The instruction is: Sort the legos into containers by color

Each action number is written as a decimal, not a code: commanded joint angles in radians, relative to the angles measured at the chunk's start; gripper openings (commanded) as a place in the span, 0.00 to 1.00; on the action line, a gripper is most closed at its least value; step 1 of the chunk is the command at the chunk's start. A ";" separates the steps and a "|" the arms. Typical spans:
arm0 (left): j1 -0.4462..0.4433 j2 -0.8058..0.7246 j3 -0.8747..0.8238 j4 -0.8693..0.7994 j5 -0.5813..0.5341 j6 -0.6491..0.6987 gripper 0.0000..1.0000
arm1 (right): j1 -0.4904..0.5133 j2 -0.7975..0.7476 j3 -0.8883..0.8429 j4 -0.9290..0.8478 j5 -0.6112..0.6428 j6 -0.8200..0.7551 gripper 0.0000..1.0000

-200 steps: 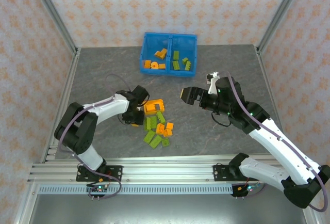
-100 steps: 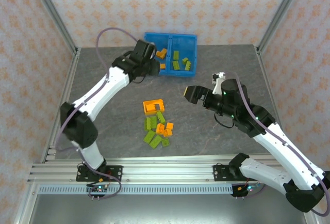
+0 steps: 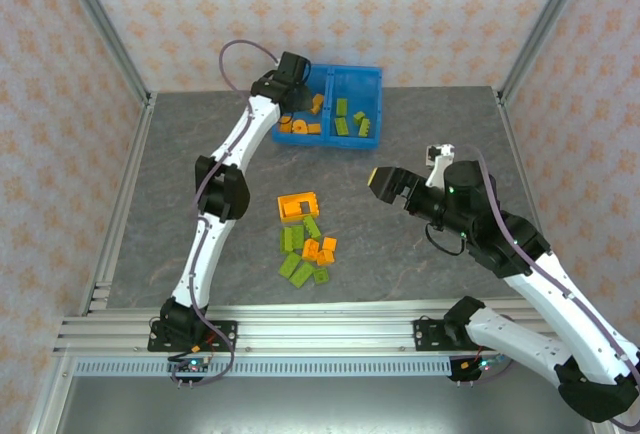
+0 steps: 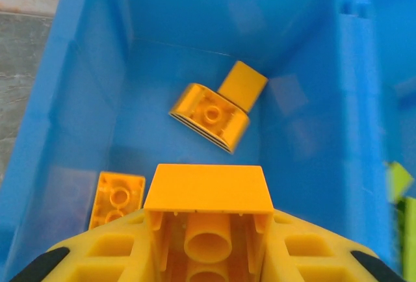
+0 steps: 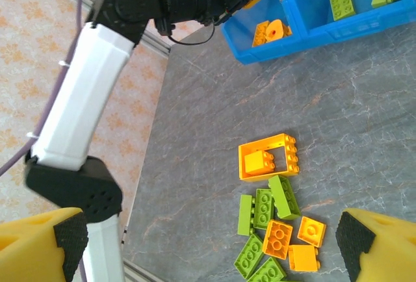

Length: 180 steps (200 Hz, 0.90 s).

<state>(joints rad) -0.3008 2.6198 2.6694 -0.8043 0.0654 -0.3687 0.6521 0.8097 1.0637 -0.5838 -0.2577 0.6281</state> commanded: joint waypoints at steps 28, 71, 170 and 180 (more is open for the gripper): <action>0.003 0.026 0.052 0.033 0.072 -0.020 0.49 | 0.005 -0.008 0.009 -0.032 0.026 0.004 0.99; -0.001 -0.037 0.047 0.026 0.149 -0.038 0.64 | 0.005 0.006 0.001 -0.015 0.020 0.013 0.99; -0.102 -1.028 -0.900 0.142 0.188 0.164 0.69 | 0.139 0.313 0.020 -0.179 0.033 -0.163 0.96; -0.107 -1.128 -1.011 0.136 0.179 0.186 0.70 | 0.172 0.357 0.010 -0.179 0.032 -0.174 0.96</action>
<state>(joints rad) -0.4133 1.6543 1.8706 -0.6739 0.2562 -0.2760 0.7582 1.0943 1.0679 -0.7036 -0.2291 0.5327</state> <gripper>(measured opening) 0.693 0.965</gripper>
